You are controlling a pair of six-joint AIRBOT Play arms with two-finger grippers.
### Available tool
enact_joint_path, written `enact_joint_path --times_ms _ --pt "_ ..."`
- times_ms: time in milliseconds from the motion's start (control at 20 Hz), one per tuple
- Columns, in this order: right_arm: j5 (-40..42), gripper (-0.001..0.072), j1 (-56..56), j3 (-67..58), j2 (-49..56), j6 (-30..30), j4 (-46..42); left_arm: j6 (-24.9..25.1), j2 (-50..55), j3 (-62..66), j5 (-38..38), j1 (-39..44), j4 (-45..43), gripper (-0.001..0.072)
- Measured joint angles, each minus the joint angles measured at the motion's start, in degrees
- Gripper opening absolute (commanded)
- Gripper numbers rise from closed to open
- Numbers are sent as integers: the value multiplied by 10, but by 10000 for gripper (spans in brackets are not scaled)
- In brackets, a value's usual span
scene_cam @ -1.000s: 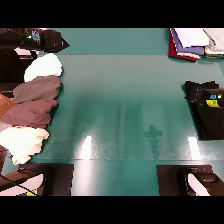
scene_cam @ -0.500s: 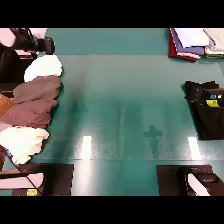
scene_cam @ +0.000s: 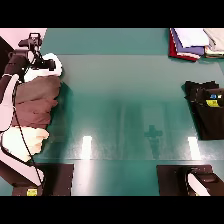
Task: Fold the shirts.
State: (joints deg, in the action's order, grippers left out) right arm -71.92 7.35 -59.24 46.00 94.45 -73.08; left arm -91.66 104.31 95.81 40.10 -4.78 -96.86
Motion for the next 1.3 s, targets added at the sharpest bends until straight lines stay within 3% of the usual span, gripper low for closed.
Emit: enact_joint_path --times_ms 100,150,200,550,800,1100,1300 --pt "2 17 0 0 0 0 0 0 12 0 -19 -3 0 584" --pt "2 17 0 0 0 0 0 0 16 1 -25 -5 -1 341" --pt "2 17 0 0 0 0 0 -1 18 3 -27 -6 -2 31" --pt "4 16 0 -15 0 0 -2 -1 13 83 51 -7 -2 25" --pt "29 16 0 -105 1 -19 -6 15 -104 174 116 19 0 25" --pt "34 16 0 -244 36 -42 -9 121 -296 212 245 139 48 25" --pt "-17 16 0 -323 83 -49 -10 155 -333 190 323 264 84 26"
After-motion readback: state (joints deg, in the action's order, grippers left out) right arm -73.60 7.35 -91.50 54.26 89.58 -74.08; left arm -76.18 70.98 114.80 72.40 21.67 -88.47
